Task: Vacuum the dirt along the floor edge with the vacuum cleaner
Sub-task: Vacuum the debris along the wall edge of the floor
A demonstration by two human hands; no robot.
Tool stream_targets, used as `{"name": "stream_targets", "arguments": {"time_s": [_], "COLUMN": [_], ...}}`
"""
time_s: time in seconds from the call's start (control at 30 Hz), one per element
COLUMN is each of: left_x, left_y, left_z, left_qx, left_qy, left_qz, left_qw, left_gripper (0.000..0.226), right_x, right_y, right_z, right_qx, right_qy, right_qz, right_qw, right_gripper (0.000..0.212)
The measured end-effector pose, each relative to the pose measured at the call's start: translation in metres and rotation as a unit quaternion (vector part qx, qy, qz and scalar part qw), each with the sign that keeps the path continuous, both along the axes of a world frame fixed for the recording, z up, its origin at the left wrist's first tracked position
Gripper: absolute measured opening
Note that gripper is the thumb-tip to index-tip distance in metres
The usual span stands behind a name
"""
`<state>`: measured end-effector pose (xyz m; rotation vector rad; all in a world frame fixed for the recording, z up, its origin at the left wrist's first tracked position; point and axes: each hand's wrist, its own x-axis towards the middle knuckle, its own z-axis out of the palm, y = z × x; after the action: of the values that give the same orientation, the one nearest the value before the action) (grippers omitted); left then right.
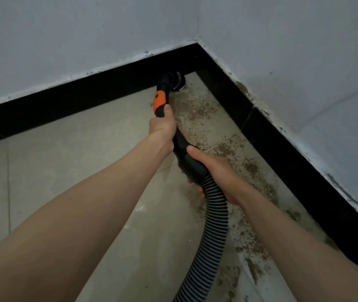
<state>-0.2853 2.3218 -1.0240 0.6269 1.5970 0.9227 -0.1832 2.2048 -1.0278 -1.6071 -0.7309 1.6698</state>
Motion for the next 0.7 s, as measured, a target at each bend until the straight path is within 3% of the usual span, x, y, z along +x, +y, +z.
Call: {"name": "stream_targets", "arguments": {"time_s": [0.3, 0.53, 0.7], "left_x": [0.029, 0.028, 0.024], "left_y": [0.013, 0.013, 0.016], "left_z": [0.004, 0.005, 0.017], "left_qx": [0.0, 0.019, 0.075], "left_qy": [0.034, 0.065, 0.121], "left_qz": [-0.024, -0.037, -0.092], "left_qw": [0.999, 0.997, 0.986], "left_gripper": [0.037, 0.036, 0.051], "right_x": [0.022, 0.011, -0.015], "right_y": [0.008, 0.005, 0.004], "right_z": [-0.002, -0.004, -0.002], "right_qx": [0.004, 0.047, 0.107], "right_qy": [0.006, -0.032, -0.1], "right_qz": [-0.028, -0.044, -0.07], "right_qw": [1.0, 0.997, 0.987], "right_gripper": [0.062, 0.04, 0.034]}}
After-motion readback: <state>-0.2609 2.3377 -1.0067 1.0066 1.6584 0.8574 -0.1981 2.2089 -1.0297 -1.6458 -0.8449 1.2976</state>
